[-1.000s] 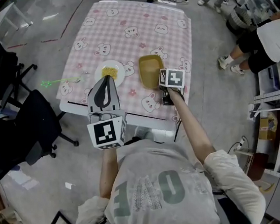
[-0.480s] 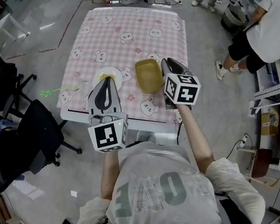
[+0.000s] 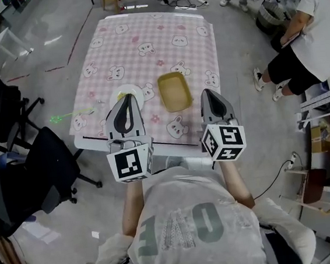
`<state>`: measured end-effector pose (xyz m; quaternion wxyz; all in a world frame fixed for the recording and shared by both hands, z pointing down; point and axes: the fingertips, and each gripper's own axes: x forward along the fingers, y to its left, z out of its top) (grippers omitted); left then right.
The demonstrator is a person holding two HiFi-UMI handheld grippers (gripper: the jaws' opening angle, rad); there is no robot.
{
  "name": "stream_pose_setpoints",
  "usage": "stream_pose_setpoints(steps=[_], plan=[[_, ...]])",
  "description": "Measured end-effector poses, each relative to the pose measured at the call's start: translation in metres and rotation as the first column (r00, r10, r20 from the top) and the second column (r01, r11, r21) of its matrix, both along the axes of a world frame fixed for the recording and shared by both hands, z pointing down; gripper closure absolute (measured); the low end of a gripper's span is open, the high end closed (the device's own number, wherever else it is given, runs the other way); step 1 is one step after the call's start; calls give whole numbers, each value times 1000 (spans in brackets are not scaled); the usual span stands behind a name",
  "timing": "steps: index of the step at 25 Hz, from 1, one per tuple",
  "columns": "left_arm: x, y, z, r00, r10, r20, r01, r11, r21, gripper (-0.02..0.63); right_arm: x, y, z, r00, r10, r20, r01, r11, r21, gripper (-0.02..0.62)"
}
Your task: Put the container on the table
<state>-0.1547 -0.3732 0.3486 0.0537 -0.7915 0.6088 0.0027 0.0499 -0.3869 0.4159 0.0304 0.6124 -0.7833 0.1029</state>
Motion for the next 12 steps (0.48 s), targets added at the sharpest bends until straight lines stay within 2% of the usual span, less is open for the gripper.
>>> stream_pose_setpoints(steps=[5,12], plan=[[1,0,9,1000,6,6,-6,1000,-23,578,8,15,9,1000,22,-20,-22,1000,-16,568],[6,-2,12,1000,21,-2,-21,999,-33,578,12,13,0,999,37,-11,-37,999,7,568]])
